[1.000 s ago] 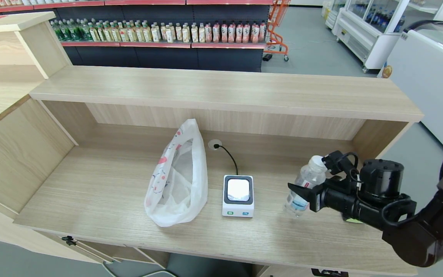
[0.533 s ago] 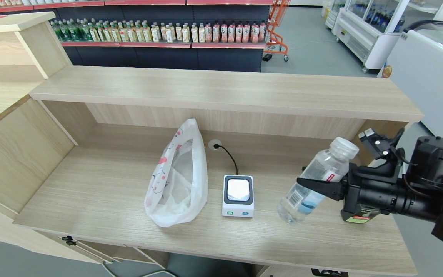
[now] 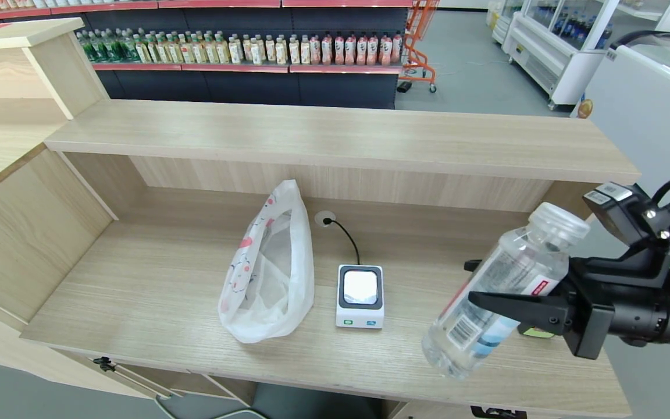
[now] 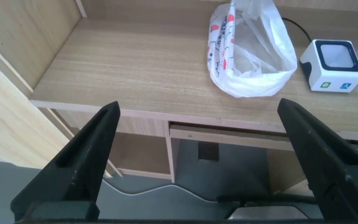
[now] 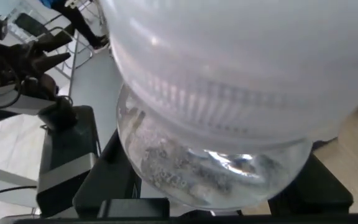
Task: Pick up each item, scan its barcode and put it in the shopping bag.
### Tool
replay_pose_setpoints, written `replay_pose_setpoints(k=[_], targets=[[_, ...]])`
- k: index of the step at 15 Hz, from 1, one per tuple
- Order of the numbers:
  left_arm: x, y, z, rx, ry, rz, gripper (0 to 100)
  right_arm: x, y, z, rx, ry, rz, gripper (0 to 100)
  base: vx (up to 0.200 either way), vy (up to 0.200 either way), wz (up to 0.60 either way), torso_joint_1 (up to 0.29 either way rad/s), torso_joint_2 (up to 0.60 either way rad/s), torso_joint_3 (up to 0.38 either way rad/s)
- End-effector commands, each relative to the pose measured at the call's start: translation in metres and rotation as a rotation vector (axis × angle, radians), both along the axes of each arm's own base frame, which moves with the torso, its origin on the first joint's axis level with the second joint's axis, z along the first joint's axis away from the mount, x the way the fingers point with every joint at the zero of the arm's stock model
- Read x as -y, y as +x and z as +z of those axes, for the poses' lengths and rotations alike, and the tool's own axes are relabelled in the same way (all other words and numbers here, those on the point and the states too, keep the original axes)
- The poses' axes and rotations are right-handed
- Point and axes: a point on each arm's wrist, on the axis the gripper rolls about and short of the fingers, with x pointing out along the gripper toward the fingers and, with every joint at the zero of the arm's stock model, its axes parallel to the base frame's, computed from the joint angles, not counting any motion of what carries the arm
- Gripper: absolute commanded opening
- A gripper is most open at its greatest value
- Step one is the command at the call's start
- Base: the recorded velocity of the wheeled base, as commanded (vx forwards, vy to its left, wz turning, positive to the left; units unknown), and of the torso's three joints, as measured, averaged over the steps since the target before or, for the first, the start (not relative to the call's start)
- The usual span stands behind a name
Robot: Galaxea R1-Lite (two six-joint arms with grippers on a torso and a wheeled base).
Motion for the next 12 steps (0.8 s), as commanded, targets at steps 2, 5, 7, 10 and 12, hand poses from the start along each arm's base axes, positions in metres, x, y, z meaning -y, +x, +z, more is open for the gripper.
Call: replay_pose_setpoints(k=[2,5,7,10,12], targets=[[0.000,0.000,0.000,0.001,0.000,0.000,100,-0.014,-0.021,0.007,0.010,-0.007,0.106,0,0.000,0.000,0.00,0.000,0.00,0.000],[0.000,0.000,0.000,-0.001,0.000,0.000,100,-0.018,-0.026,0.005,0.026,-0.017,0.165,0,0.000,0.000,0.00,0.000,0.00,0.000],[0.000,0.000,0.000,-0.001,0.000,-0.001,100,-0.017,-0.029,0.001,0.000,-0.038,0.164,0,0.000,0.000,0.00,0.000,0.00,0.000],[0.000,0.000,0.000,-0.001,0.000,-0.001,100,-0.015,-0.033,-0.002,0.014,-0.072,0.201,0,0.000,0.000,0.00,0.000,0.00,0.000],[0.000,0.000,0.000,-0.001,0.000,-0.001,100,-0.016,-0.031,-0.003,0.023,-0.077,0.214,0,0.000,0.000,0.00,0.000,0.00,0.000]])
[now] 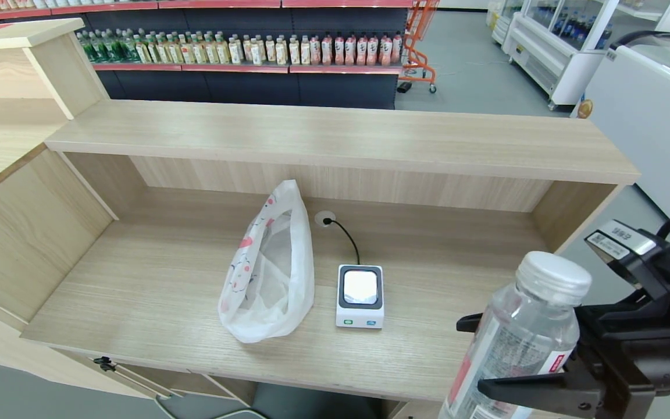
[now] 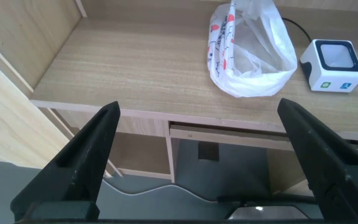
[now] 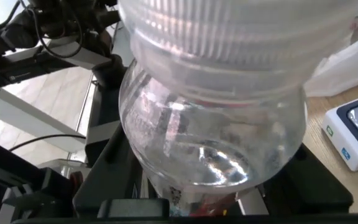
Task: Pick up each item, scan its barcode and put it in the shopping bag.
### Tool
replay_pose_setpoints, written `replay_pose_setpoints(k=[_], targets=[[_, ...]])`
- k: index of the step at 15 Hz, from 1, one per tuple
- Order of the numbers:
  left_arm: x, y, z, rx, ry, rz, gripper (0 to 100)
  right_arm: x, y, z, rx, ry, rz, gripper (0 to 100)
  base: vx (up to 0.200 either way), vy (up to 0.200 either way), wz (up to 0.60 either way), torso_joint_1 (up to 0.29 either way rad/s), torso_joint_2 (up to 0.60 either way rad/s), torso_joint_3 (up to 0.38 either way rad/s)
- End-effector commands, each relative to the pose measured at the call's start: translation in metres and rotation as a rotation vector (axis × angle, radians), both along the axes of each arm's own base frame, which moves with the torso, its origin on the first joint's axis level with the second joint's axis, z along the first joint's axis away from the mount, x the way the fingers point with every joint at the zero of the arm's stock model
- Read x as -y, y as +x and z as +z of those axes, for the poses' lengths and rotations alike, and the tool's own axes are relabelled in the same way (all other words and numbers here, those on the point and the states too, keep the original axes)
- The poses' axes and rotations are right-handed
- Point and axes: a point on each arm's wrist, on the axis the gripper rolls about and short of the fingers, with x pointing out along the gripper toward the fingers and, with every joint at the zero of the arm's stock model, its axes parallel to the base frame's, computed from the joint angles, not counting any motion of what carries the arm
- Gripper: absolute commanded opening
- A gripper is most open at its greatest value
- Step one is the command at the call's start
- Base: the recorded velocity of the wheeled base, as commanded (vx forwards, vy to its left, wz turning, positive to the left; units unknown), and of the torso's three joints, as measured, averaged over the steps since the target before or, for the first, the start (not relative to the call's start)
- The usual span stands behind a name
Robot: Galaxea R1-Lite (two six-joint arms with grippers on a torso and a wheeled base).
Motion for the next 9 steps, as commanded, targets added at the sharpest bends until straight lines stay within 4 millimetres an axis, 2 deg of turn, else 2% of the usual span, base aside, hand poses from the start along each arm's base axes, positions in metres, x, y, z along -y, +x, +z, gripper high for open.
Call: replay_pose_setpoints(k=[1,6,9], targets=[[0.000,0.000,0.000,-0.001,0.000,0.000,100,-0.001,0.001,0.000,-0.001,-0.001,0.002,0,0.000,0.000,0.00,0.000,0.00,0.000],[0.000,0.000,0.000,0.001,0.000,0.000,100,-0.005,0.000,0.012,-0.047,0.029,0.014,0,0.000,0.000,0.00,0.000,0.00,0.000],[0.000,0.000,0.000,0.001,0.000,0.000,100,-0.008,-0.002,0.010,-0.058,0.026,0.045,0,0.000,0.000,0.00,0.000,0.00,0.000]])
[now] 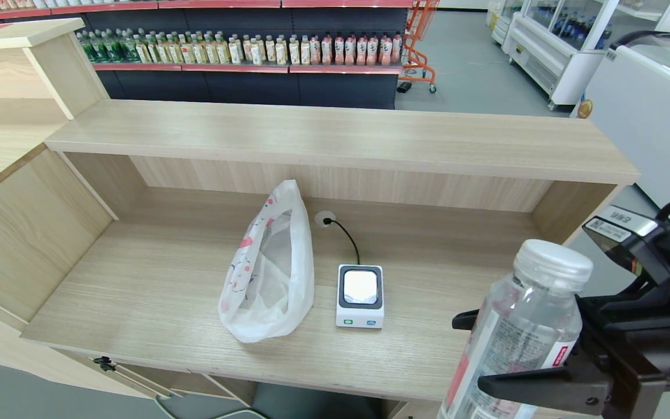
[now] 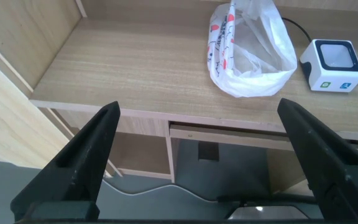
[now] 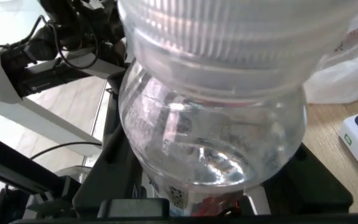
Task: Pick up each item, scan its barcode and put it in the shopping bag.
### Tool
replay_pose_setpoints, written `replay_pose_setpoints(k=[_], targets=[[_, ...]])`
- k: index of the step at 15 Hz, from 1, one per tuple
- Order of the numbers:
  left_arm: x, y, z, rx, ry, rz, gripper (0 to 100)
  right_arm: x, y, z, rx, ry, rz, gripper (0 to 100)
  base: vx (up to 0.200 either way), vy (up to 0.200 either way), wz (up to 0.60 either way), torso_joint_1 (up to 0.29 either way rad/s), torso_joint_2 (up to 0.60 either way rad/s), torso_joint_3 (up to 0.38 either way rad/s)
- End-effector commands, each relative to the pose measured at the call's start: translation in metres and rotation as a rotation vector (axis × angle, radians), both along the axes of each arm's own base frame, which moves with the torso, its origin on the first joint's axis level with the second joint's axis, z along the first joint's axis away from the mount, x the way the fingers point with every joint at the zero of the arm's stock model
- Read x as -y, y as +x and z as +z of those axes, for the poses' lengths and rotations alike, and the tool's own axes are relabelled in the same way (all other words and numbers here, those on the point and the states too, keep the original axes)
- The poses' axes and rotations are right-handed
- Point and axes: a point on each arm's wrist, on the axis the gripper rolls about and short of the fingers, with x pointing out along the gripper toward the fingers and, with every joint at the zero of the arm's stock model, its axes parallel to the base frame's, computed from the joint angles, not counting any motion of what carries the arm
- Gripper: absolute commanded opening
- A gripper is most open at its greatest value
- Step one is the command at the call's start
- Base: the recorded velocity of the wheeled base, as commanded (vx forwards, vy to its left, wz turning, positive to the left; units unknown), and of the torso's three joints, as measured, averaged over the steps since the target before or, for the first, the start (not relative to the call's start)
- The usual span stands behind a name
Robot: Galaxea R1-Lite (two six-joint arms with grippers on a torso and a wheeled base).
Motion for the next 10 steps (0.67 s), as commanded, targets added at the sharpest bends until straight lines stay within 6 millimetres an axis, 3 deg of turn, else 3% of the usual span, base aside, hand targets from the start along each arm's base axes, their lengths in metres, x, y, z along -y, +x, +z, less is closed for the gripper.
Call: replay_pose_setpoints(k=[1,10], targets=[[0.0000,0.0001,0.0001,-0.001,0.000,0.001,100,-0.0018,-0.0013,-0.0023,-0.008,-0.005,0.013,0,0.000,0.000,0.00,0.000,0.00,0.000],[0.0000,0.0000,0.0000,0.000,0.000,0.001,100,-0.0004,-0.0044,-0.0069,-0.065,-0.027,0.034,0,0.000,0.000,0.00,0.000,0.00,0.000]])
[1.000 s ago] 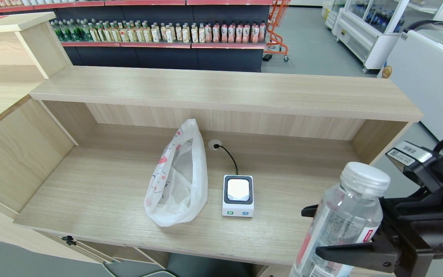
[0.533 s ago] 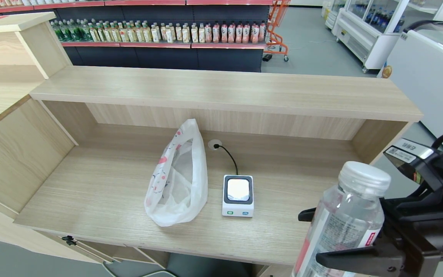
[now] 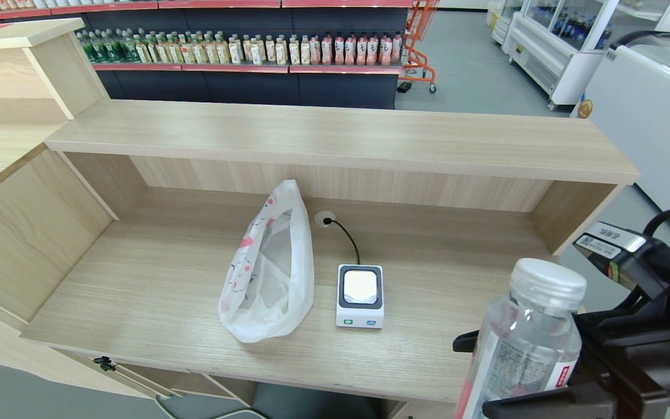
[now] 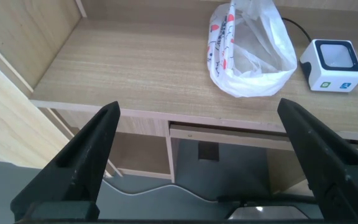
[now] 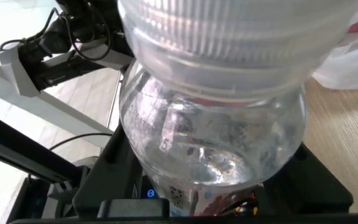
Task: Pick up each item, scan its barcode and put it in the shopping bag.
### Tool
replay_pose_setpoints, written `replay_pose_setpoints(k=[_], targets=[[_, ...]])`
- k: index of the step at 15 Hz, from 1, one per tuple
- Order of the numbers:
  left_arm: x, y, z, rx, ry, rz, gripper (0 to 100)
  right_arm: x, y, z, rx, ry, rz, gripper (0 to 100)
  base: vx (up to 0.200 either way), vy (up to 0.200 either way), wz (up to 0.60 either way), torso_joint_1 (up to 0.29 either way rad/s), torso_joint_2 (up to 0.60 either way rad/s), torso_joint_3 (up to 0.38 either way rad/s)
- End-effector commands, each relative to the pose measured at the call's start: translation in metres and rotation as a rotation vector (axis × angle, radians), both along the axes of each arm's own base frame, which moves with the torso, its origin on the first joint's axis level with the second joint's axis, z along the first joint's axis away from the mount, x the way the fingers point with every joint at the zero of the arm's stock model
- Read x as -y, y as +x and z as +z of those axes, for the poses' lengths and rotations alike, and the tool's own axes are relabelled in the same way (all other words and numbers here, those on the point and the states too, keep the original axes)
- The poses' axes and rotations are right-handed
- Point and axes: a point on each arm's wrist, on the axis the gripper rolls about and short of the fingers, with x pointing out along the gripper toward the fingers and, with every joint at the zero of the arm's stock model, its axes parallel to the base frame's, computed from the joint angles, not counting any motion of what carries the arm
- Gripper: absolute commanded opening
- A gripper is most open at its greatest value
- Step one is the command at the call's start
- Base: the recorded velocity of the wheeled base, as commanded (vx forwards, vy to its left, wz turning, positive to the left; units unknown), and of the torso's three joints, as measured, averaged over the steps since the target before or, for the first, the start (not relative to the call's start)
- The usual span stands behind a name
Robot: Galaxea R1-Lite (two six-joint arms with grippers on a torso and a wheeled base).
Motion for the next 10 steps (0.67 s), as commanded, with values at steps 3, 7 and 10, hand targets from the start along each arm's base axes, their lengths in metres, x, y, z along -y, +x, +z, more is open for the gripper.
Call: replay_pose_setpoints(k=[3,7,10], targets=[[0.000,0.000,0.000,0.001,0.000,0.001,100,0.001,-0.002,0.001,-0.006,0.003,0.008,0,0.000,0.000,0.00,0.000,0.00,0.000],[0.000,0.000,0.000,-0.001,0.000,0.001,100,0.004,-0.004,0.004,0.007,0.010,-0.001,0,0.000,0.000,0.00,0.000,0.00,0.000],[0.000,0.000,0.000,-0.001,0.000,0.001,100,0.014,-0.001,0.006,0.074,0.011,-0.055,0,0.000,0.000,0.00,0.000,0.00,0.000]])
